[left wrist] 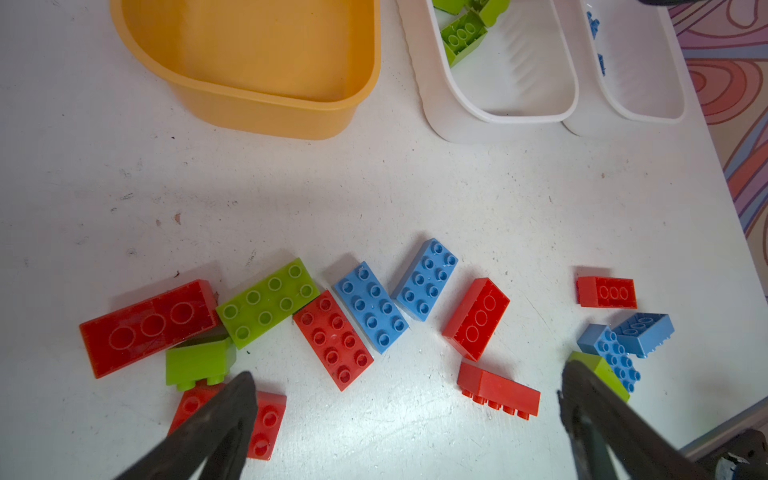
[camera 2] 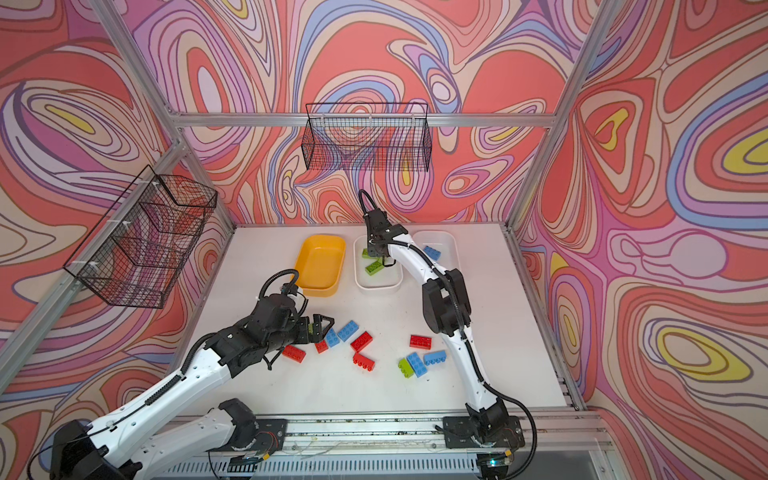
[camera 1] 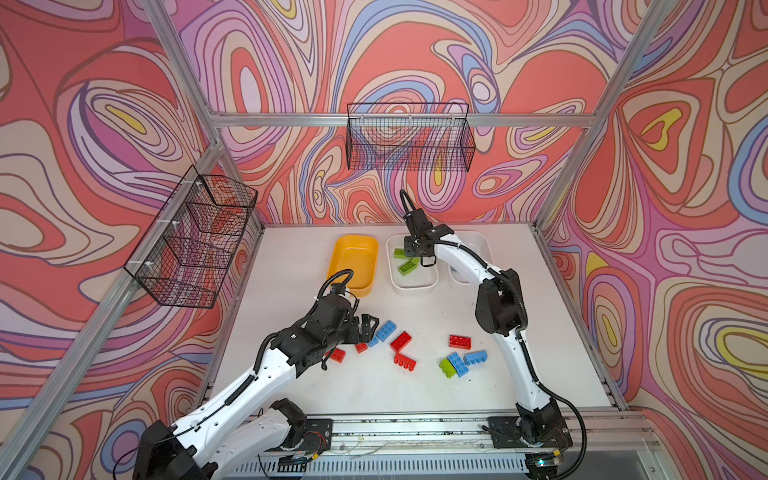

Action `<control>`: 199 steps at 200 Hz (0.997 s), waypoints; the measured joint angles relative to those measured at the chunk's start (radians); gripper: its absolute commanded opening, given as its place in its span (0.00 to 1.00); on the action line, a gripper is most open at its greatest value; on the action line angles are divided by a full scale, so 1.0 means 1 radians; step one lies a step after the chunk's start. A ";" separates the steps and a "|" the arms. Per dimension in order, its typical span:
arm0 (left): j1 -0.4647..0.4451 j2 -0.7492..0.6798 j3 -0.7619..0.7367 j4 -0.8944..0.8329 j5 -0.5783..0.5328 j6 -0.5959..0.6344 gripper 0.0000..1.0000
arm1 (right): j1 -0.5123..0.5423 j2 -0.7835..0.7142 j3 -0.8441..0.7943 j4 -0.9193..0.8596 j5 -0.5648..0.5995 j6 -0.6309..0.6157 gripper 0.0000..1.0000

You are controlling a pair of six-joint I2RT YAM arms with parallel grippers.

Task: Sort the legos into containers by color
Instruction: 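Carry the green brick with the right gripper and drop it into the middle white tub, then move the right gripper back to the pile and grasp another lime-green brick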

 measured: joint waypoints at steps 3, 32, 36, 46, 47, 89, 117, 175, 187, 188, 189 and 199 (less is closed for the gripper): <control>0.000 0.000 0.000 0.001 0.002 0.000 1.00 | 0.000 -0.010 -0.014 0.002 0.000 0.000 0.55; -0.007 -0.003 0.000 0.021 0.021 -0.002 1.00 | 0.000 -0.168 -0.213 0.011 -0.010 -0.004 0.55; -0.013 -0.006 -0.001 0.026 0.024 -0.002 1.00 | 0.001 -0.198 -0.251 0.018 -0.014 -0.003 0.55; -0.029 -0.015 -0.001 0.040 0.031 -0.004 1.00 | 0.004 -0.290 -0.360 0.028 -0.023 -0.003 0.55; -0.031 -0.015 -0.001 0.041 0.031 -0.004 1.00 | 0.004 -0.298 -0.369 0.030 -0.023 -0.003 0.55; -0.147 -0.032 -0.020 0.088 0.027 -0.018 1.00 | 0.039 -0.718 -0.855 0.084 -0.046 0.023 0.54; -0.205 -0.032 -0.057 0.117 0.016 -0.049 1.00 | 0.118 -0.887 -1.081 0.072 -0.023 0.062 0.54; -0.382 -0.060 -0.117 0.142 -0.084 -0.127 1.00 | 0.367 -1.114 -1.381 0.053 -0.025 0.242 0.51; -0.414 -0.063 -0.130 0.148 -0.105 -0.144 1.00 | 0.406 -1.141 -1.425 0.055 -0.026 0.281 0.50; -0.418 -0.063 -0.133 0.149 -0.108 -0.146 1.00 | 0.410 -1.143 -1.430 0.055 -0.026 0.286 0.50; -0.420 -0.063 -0.134 0.150 -0.109 -0.147 1.00 | 0.413 -1.144 -1.432 0.056 -0.026 0.288 0.50; -0.444 -0.066 -0.151 0.153 -0.126 -0.162 1.00 | 0.439 -1.155 -1.462 0.056 -0.025 0.319 0.50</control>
